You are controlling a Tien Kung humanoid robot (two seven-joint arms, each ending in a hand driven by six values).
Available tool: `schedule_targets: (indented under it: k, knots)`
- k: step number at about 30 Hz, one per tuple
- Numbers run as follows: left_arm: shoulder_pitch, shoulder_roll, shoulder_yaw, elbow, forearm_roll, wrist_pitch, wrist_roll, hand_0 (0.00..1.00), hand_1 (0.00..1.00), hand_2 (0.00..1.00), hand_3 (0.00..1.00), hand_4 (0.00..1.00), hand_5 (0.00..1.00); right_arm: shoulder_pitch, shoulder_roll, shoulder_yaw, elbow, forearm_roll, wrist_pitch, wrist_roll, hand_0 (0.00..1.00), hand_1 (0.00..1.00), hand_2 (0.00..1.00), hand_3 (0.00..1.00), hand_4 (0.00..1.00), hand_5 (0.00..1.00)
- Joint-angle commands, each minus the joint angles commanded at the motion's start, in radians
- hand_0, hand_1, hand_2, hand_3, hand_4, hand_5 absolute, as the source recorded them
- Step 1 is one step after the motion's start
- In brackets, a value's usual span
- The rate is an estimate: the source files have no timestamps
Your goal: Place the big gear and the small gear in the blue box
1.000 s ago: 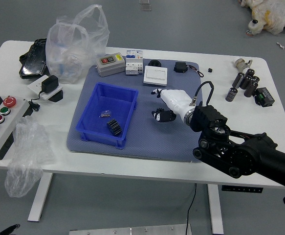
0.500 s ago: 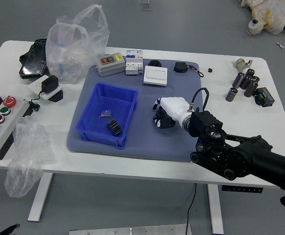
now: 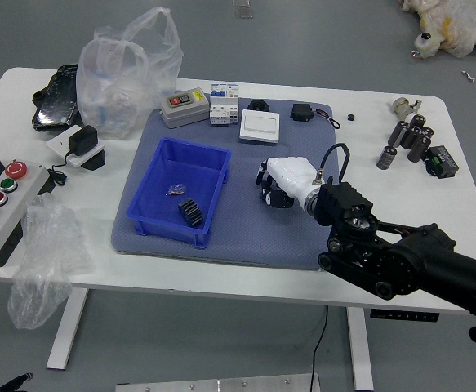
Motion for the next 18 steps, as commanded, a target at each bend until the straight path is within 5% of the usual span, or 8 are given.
schedule_targets:
  k: [3,4,9,10,15,16,18]
  knots:
    - [0.001,0.000,0.000,0.000,0.000,0.000,0.001,0.653,0.594,0.584,0.743,0.733,0.656,0.002,-0.005,0.014,0.005,-0.006,0.000,0.006,0.456,0.516,0.559,0.623,0.234,0.171]
    - [0.001,0.000,0.000,0.000,0.000,0.000,0.001,0.653,0.594,0.584,0.743,0.734,0.656,0.003,-0.006,0.017,0.006,-0.007,0.003,0.007,0.495,0.672,0.788,0.841,0.601,0.214]
    - [0.000,0.000,-0.001,0.000,0.001,0.000,0.002,0.653,0.594,0.584,0.743,0.734,0.656,0.009,-0.004,0.024,0.004,-0.011,0.025,0.009,0.495,0.672,0.788,0.841,0.601,0.214]
    - [0.000,0.000,-0.001,-0.001,0.002,0.000,0.002,0.653,0.594,0.584,0.743,0.738,0.666,0.009,-0.004,0.025,0.003,-0.011,0.028,0.009,0.529,0.702,0.831,0.896,0.843,0.372]
    - [0.000,0.000,-0.003,-0.001,0.004,-0.001,0.004,0.653,0.594,0.584,0.743,0.738,0.666,0.010,-0.004,0.024,0.000,-0.006,0.049,0.009,0.529,0.702,0.831,0.896,0.843,0.372]
    - [0.001,0.000,-0.003,-0.001,0.005,-0.001,0.004,0.653,0.594,0.584,0.743,0.740,0.675,0.010,-0.004,0.023,-0.001,-0.005,0.052,0.009,0.523,0.705,0.838,0.911,0.945,0.490]
    - [0.001,0.000,-0.004,-0.001,0.005,-0.001,0.004,0.653,0.594,0.584,0.743,0.740,0.675,0.009,-0.004,0.019,-0.001,-0.002,0.054,0.009,0.523,0.705,0.838,0.911,0.945,0.490]
